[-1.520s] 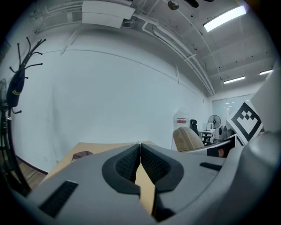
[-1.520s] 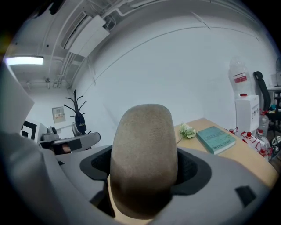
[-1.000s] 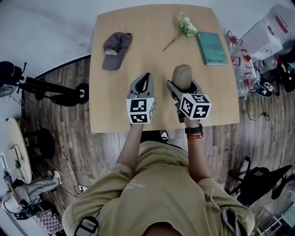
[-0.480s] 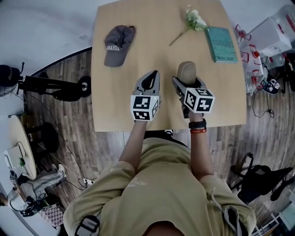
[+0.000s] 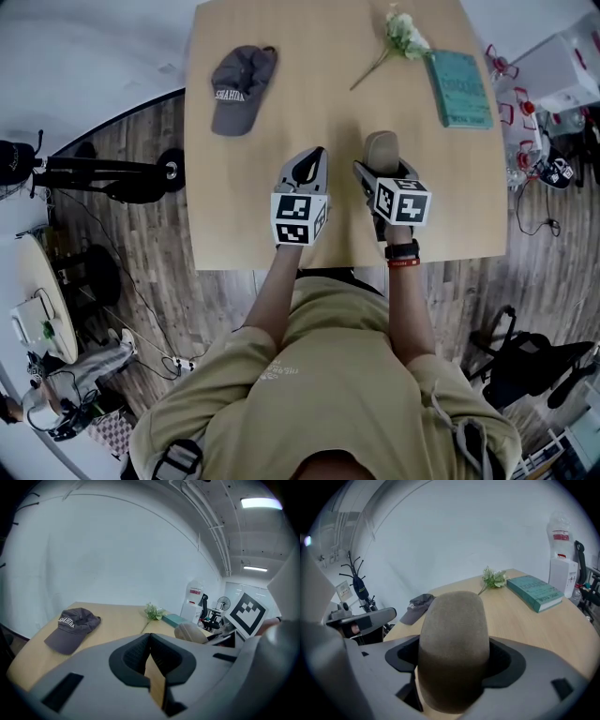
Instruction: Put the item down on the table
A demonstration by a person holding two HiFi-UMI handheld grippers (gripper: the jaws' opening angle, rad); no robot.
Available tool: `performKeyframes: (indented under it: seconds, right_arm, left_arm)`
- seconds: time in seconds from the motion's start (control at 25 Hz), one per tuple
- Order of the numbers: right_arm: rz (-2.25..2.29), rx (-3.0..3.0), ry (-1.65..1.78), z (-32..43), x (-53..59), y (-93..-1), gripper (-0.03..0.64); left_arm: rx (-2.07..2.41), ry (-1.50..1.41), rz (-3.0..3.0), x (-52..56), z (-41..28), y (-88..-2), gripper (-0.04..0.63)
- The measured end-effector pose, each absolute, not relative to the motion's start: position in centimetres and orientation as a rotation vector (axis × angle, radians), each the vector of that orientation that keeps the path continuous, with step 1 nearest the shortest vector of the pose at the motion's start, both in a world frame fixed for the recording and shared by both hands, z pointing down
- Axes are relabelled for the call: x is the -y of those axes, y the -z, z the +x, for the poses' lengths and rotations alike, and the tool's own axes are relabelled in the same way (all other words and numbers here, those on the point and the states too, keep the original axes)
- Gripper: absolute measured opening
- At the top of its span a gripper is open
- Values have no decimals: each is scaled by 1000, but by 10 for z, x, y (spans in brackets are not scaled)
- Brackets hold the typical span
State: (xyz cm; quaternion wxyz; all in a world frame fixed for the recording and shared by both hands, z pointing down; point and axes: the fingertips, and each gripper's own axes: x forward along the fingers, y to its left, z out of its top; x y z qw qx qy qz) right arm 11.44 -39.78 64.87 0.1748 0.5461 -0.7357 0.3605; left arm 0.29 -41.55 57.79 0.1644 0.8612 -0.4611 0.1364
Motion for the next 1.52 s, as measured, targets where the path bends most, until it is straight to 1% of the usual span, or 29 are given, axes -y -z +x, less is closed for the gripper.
performKeyframes:
  seconds: [0.68, 1.16, 1.52]
  right_arm:
    - [1479, 1910, -1114, 98, 410, -715, 410]
    - [1455, 1892, -1069, 93, 420, -729, 410]
    - [1448, 1850, -1028, 89, 421, -738, 413]
  left_arm:
    - [1264, -380, 2386, 446, -13, -619, 23]
    - [1279, -445, 2384, 448, -16, -632, 23]
    - [1311, -440, 2346, 448, -31, -632, 23]
